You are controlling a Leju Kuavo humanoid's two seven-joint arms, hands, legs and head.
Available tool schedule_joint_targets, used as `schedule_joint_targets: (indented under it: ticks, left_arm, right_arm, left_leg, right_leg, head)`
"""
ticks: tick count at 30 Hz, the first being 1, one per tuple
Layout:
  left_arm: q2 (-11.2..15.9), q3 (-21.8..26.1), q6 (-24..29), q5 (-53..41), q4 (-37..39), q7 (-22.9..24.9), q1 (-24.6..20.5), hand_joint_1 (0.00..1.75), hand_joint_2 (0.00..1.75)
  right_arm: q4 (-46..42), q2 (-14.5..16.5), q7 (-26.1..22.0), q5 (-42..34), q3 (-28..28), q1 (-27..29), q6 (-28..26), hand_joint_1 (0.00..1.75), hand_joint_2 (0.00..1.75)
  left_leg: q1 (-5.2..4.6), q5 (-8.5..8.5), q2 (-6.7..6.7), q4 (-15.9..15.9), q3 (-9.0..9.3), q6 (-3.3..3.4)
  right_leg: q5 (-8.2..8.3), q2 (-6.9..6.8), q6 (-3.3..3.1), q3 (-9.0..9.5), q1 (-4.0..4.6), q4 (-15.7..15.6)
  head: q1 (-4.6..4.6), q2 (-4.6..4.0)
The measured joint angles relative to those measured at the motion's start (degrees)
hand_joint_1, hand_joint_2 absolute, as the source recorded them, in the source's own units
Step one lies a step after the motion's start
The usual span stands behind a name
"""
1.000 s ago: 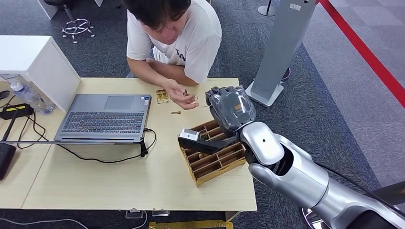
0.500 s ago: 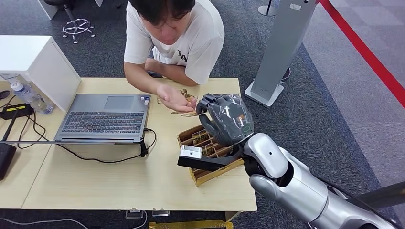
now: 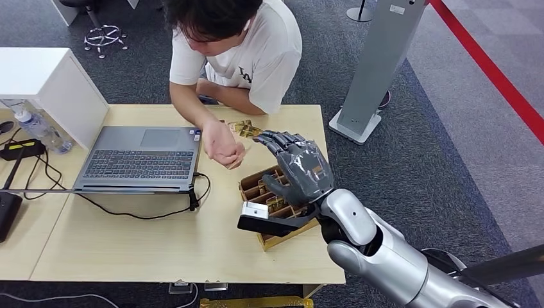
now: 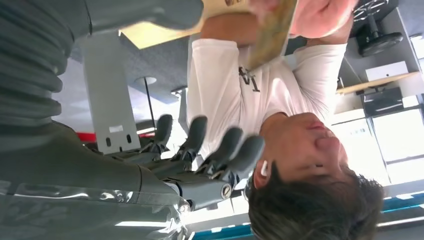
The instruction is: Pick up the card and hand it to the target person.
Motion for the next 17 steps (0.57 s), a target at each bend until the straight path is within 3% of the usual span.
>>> schedule_joint_targets:
  ticks: [6,13,17]
  left_arm:
    - [0.0,0.0,0.1,0.5,0.0,0.5,0.0,0.0,0.0]
    - [0.0,0.0,0.6,1.2,0.0,0.9,0.1,0.0,0.0]
    - [0.0,0.0,0.7,1.2,0.0,0.9,0.1,0.0,0.0]
  right_arm:
    - [0.9,-0.1,-2.5,-14.5,-1.4,1.9,-1.5,0.0,1.75]
    - [2.0,-0.9,-7.3,-44.6,-5.7,6.2,2.0,0.0,1.75]
    - [2.1,-1.0,-8.8,-49.1,-6.6,7.3,2.0,0.0,1.75]
  left_leg:
    - [0.0,0.0,0.0,0.0,0.0,0.0]
    - [0.0,0.0,-0.02,0.0,0.0,0.0]
    - [0.0,-0.01,-0.02,0.0,0.0,0.01]
  right_leg:
    - [0.0,0.0,0.0,-0.01,0.0,0.0]
    - [0.0,-0.03,0.0,-0.01,0.0,0.0]
    - [0.0,-0.03,0.0,-0.01,0.0,0.0]
  head:
    - [-0.01,0.0]
    - [0.02,0.0]
    - [0.01,0.0]
